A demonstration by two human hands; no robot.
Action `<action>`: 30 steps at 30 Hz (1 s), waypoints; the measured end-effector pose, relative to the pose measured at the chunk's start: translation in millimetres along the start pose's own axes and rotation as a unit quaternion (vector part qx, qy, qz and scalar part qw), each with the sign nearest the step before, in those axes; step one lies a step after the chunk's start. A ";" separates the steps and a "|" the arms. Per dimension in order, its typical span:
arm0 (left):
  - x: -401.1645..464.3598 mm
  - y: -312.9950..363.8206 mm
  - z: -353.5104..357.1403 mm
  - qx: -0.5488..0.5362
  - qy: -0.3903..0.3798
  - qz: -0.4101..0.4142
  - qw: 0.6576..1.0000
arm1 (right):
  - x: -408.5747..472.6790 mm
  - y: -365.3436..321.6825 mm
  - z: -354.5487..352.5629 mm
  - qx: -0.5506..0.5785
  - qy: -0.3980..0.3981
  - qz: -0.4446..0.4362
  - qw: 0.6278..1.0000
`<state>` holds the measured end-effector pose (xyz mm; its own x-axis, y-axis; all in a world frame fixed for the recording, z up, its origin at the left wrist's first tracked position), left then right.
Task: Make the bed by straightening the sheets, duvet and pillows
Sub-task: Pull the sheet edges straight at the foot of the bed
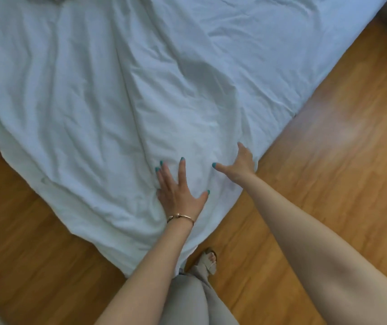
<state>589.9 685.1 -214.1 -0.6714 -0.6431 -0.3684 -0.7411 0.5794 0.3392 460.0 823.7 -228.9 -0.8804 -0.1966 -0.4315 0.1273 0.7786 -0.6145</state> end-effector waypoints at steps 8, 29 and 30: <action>62.4 39.7 22.5 -0.089 0.015 -0.249 0.964 | 88.5 -3.6 -42.9 -0.044 -0.012 -0.019 0.999; 6.7 26.2 -90.6 0.136 -0.031 -0.051 0.989 | -25.0 39.4 -89.5 0.136 -0.160 -0.300 0.931; -2.9 26.7 -95.0 0.157 -0.037 -0.035 0.986 | -45.9 53.0 -85.5 0.142 -0.171 -0.296 0.929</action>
<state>572.5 654.9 -121.7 -0.6084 -0.6557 -0.4471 -0.7430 0.6686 0.0305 468.1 925.0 -185.2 -0.6444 -0.7558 -0.1167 -0.1750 0.2943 -0.9396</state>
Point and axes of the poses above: each hand's wrist, its own x-axis towards the middle knuckle, its own z-axis out of the palm, y = z × x, the point moved 1 cm from there along x, towards the middle knuckle, and after that the axes turned 14 degrees about -z, right-handed, at the moved point
